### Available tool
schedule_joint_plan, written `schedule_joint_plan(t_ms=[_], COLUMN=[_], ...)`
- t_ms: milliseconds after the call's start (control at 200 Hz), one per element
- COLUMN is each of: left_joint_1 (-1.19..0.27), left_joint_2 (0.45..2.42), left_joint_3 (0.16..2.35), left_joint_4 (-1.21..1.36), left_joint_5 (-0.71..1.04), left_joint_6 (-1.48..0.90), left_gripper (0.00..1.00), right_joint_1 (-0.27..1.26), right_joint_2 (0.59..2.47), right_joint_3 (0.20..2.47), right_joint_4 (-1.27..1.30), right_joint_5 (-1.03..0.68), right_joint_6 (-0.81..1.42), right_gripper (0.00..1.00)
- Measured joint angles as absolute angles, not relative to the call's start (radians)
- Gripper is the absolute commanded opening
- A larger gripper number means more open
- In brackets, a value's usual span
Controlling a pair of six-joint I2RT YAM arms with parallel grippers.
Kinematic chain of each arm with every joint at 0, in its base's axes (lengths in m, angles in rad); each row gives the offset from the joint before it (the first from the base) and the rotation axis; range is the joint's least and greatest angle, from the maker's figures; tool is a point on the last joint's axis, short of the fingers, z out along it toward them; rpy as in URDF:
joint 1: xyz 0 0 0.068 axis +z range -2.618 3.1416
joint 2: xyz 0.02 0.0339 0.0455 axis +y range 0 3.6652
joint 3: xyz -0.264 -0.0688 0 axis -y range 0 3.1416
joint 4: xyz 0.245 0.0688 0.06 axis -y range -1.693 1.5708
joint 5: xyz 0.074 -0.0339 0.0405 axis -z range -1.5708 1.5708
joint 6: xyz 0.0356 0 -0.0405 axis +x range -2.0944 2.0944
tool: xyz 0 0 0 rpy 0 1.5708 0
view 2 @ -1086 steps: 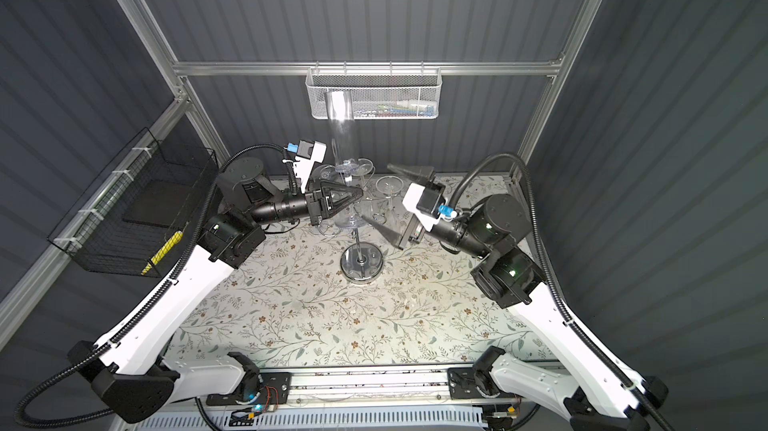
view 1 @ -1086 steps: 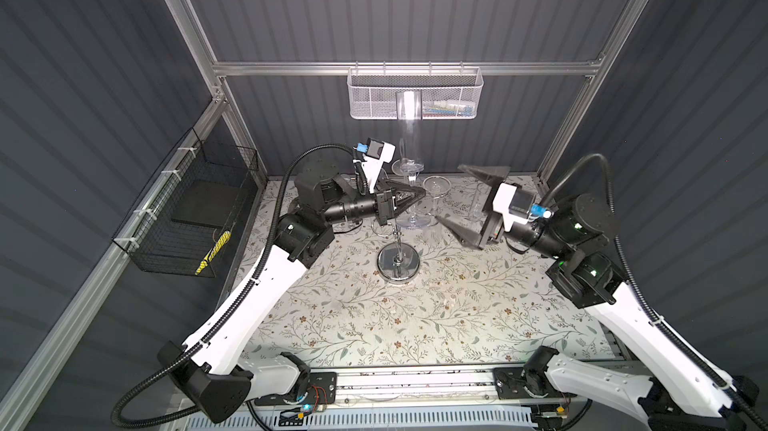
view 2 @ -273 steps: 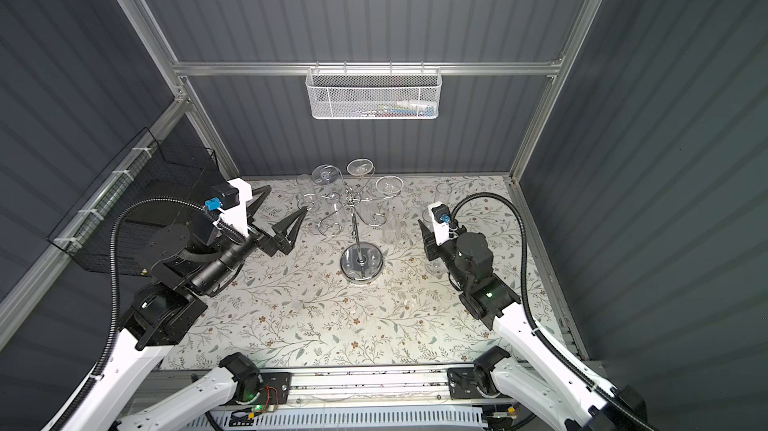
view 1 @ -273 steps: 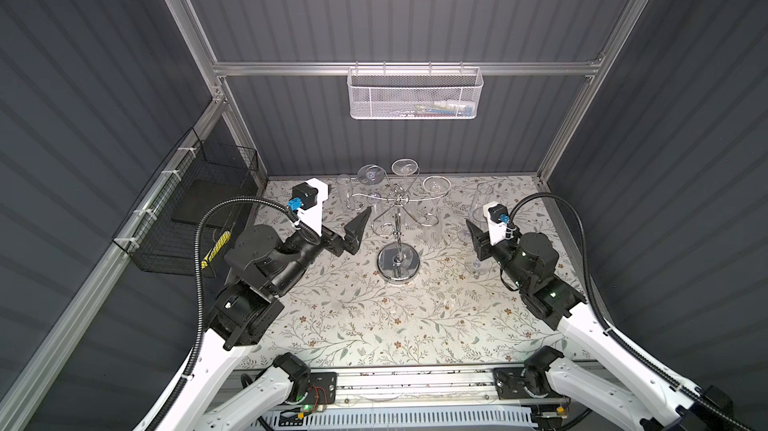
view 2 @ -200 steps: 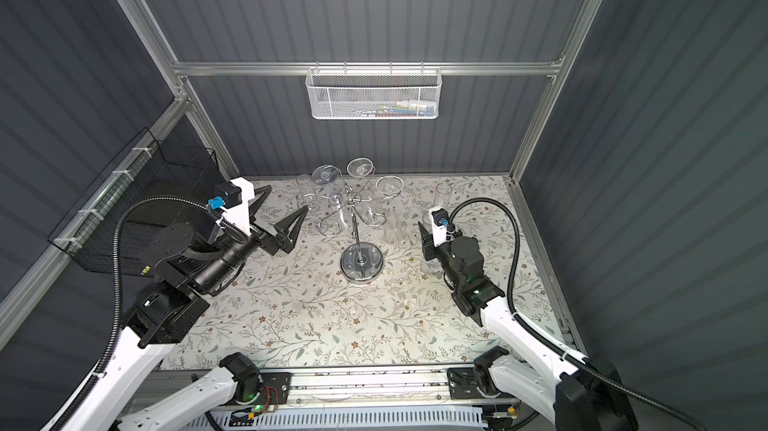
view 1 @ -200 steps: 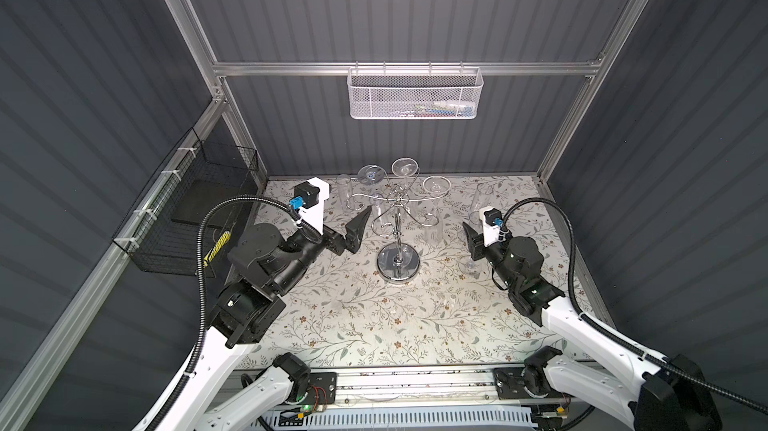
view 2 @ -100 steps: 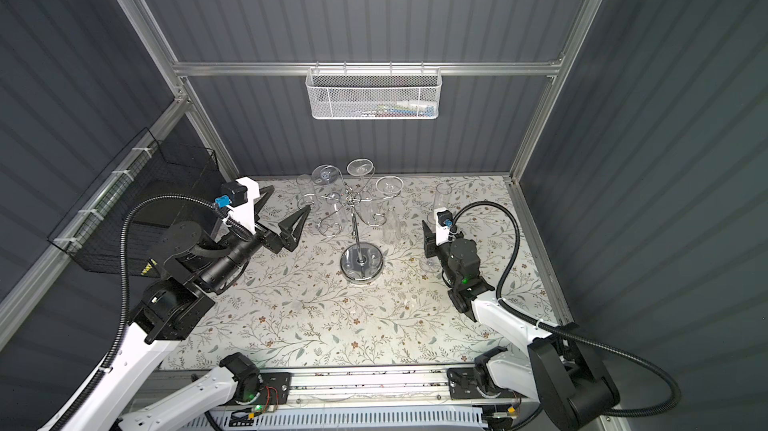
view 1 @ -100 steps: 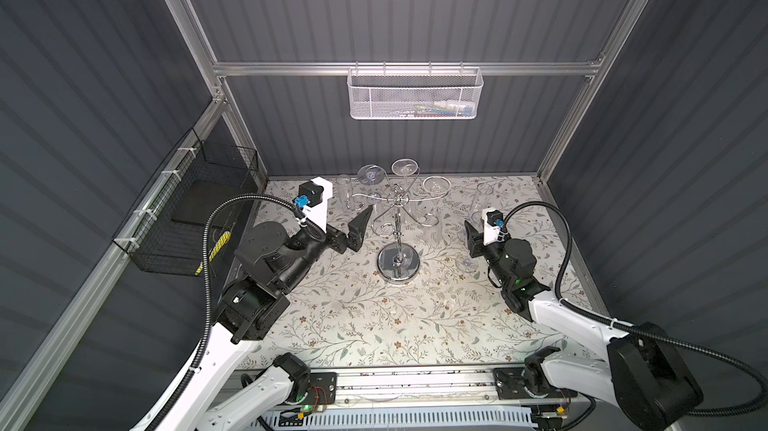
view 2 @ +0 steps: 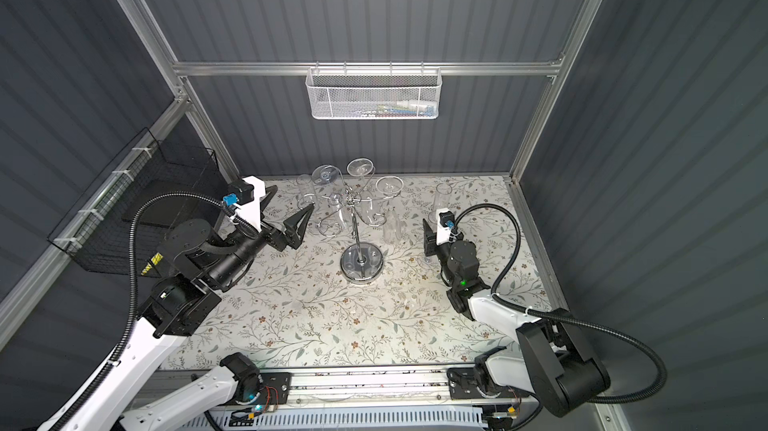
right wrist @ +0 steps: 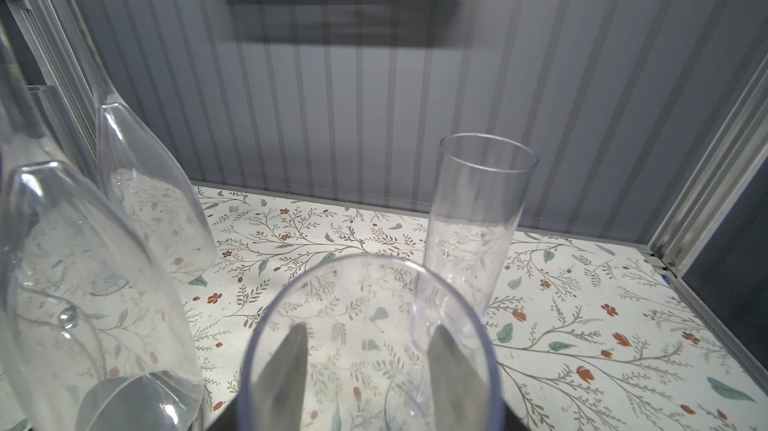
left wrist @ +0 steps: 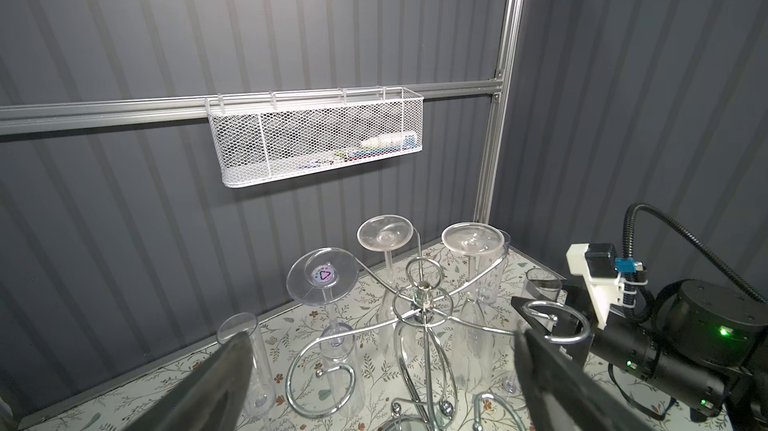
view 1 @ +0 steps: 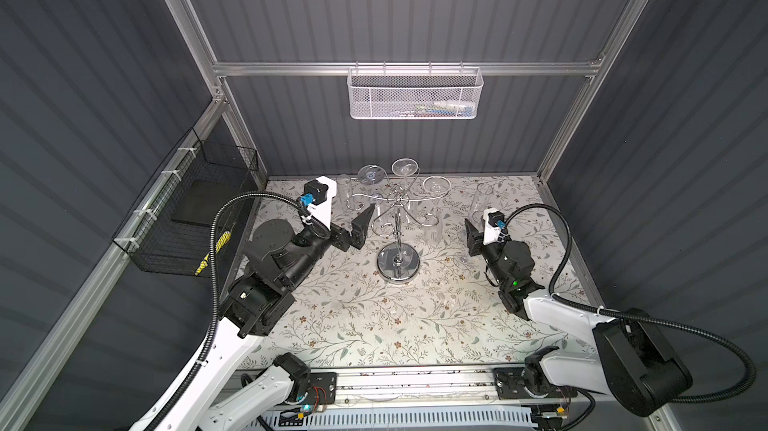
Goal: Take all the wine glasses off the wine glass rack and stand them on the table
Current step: 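Lower the flute glass with the right gripper onto the table beside the other flutes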
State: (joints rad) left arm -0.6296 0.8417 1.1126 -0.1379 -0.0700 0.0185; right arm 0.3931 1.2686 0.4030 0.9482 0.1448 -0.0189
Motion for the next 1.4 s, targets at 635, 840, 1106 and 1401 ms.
schedule_joint_plan(t_ms=[635,840,1106,1401], left_joint_1=[-0.630,-0.630,-0.630,-0.630], left_joint_2=[0.856,0.856,0.862,0.862], left_joint_3=[1.104,1.103,1.103,1.103], left_joint_4=[-0.133,-0.133,-0.127,-0.125], left_joint_5=[-0.072,-0.076,-0.078,-0.078], left_joint_6=[0.019,0.019,0.019,0.019], left_gripper=[1.00,1.00,1.00,1.00], right_joint_1=[0.392,0.392,0.392,0.390], right_joint_2=[1.269,1.269,1.269,1.261], right_joint_3=[0.386,0.376,0.374,0.373], right_joint_4=[0.981,0.973,0.970,0.957], right_joint_5=[0.158,0.160,0.161,0.162], right_joint_6=[-0.007,0.001,0.004,-0.001], right_gripper=[0.53,0.59,0.74,0.99])
